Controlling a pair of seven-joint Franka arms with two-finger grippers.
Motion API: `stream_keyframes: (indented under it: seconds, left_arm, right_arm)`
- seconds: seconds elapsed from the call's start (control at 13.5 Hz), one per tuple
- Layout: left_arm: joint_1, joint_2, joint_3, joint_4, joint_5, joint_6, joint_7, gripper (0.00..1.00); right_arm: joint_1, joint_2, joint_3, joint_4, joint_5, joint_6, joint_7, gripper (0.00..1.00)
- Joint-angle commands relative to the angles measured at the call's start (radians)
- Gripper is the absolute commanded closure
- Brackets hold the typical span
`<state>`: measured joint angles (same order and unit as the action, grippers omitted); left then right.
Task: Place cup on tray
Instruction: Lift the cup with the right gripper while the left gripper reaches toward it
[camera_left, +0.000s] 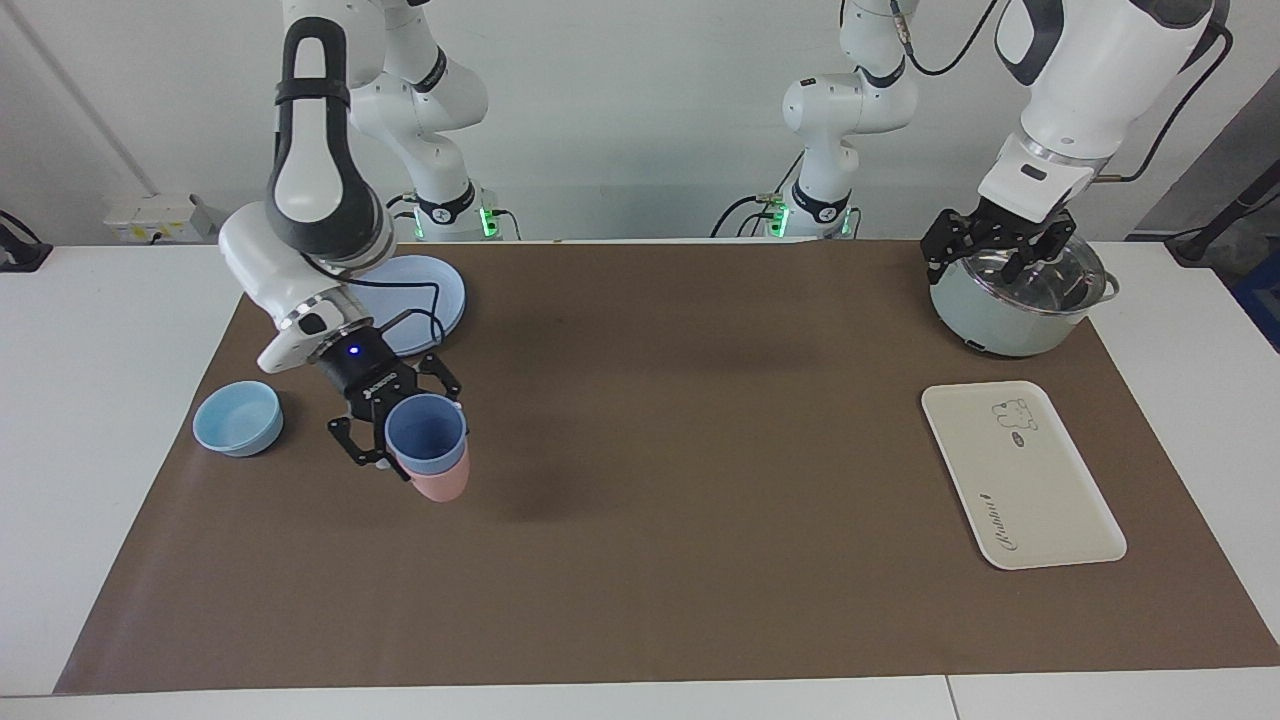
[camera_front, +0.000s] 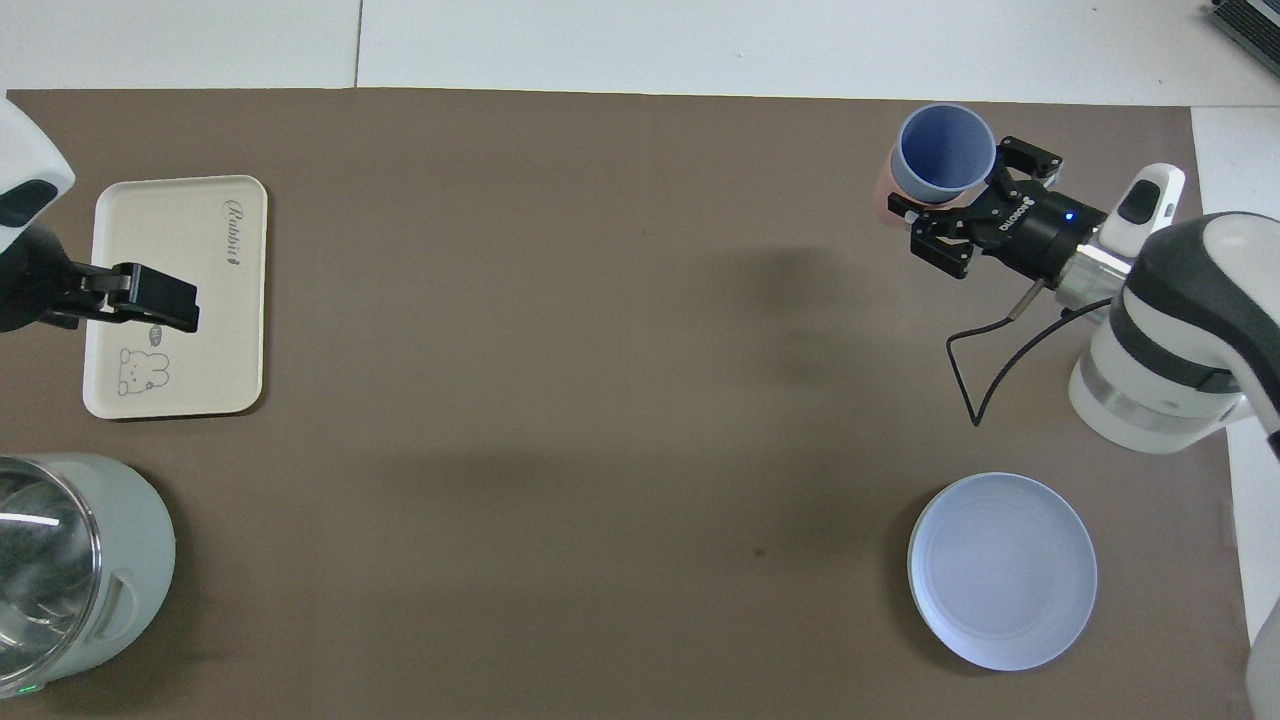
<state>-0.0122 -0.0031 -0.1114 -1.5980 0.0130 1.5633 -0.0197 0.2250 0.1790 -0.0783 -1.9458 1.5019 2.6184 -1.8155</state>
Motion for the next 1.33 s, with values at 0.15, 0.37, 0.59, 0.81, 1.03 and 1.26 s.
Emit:
stream_keyframes:
  seconds: [0.15,0.37,0.59,0.81,1.03,1.26]
  left_arm:
    - [-0.009,-0.071,0.01,-0.123,-0.206,0.096,-0.06,0.0]
    - [-0.055,-0.071,0.009,-0.164,-0.359,0.236,-0.193,0.0]
    - [-0.145,-0.064,0.009,-0.217,-0.525,0.456,-0.296,0.0]
    - [-0.25,-0.02,0.009,-0.227,-0.671,0.688,-0.376,0.01]
    - [-0.346,0.026,0.009,-0.226,-0.711,0.842,-0.437,0.05]
    - [-0.441,0.096,0.01,-0.22,-0.711,0.984,-0.459,0.1]
  right_arm:
    - [0.19,-0.003,0.0,0.027,-0.182,0.205,0.267,1.0]
    - [0.208,-0.001,0.002,0.033,-0.42,0.195,0.462,1.0]
    - [0.244,-0.001,0.002,0.038,-0.598,0.192,0.649,1.0]
    - [0.273,0.0,0.002,0.038,-0.745,0.184,0.789,1.0]
    - [0.29,0.0,0.0,0.057,-0.921,0.129,0.93,1.0]
    - [0.293,0.0,0.002,0.091,-1.081,0.059,1.057,1.0]
